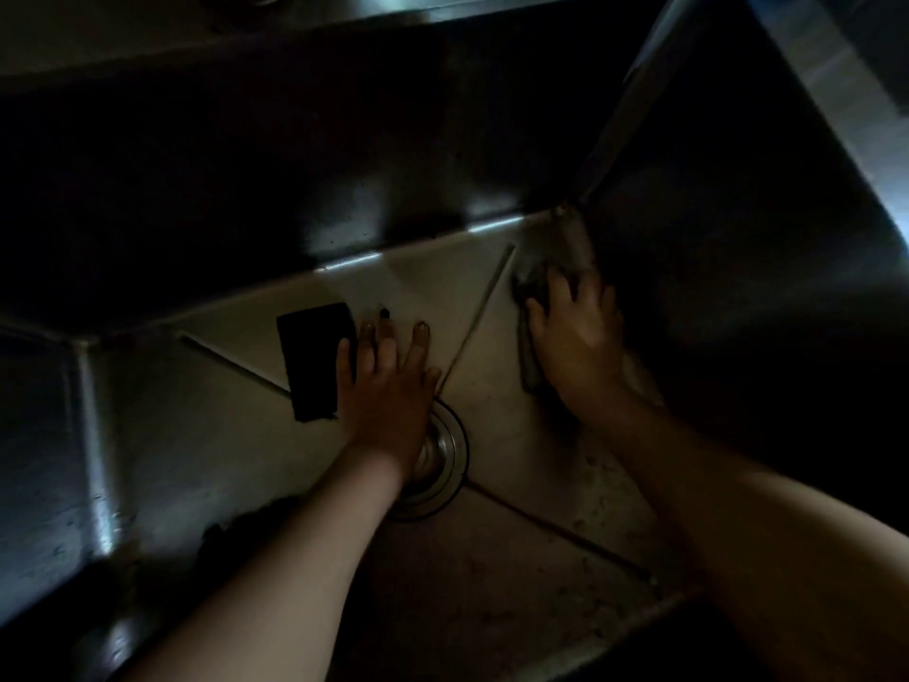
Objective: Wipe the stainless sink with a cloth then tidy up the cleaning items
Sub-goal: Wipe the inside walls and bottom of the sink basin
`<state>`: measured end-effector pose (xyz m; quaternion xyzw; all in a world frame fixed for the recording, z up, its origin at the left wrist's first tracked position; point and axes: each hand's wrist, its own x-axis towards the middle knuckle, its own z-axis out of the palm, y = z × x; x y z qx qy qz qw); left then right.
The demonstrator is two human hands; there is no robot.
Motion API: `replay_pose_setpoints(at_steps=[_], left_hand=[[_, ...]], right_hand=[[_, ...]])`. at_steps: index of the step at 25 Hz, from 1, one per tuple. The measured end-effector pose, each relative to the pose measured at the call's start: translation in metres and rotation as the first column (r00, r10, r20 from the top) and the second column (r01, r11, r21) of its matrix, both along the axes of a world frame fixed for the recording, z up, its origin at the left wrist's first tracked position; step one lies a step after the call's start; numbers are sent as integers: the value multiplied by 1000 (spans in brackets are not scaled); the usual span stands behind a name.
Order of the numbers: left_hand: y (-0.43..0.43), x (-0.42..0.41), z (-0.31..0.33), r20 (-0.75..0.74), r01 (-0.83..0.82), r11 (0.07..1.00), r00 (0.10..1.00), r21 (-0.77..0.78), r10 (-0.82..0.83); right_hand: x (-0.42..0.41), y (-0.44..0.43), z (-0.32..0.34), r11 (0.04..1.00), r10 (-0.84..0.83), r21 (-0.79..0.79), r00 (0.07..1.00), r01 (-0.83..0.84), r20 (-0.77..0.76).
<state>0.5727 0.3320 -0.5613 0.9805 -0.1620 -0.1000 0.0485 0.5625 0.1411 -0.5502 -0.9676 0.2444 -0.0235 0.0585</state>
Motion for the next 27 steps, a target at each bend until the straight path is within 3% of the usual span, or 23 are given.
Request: replay_pose_setpoints(at_steps=[4,7,10,16,20,23,27], left_hand=[[0,0,1,-19,-3,1000,1000,21,4],[0,1,1,1,-4,1000,1000,16,4],[1,0,-1,42,7,1000,999,13,-8],[2,0,-1,64,13,1000,998,4,-13],[2,-1,0,61,16,1000,998,19,-18],[1,1,1,16,10,1000,1000,-5,-10],[3,2,5,-18,35,999,999,-11,-36]], right_hand=[[-30,43,3,967,247,64,969,-248,21],[-4,58,1,902,421,67,902,-427,94],[38,44,-5,944,299,137,954,-301,38],[70,-20,-4,987,146,72,989,-143,-27],[36,-34,0,977,171,-117,984,-176,-49],[-15,-15,0,994,18,-105,1000,-16,19],[-83,27,5,972,-184,-158,981,172,-64]])
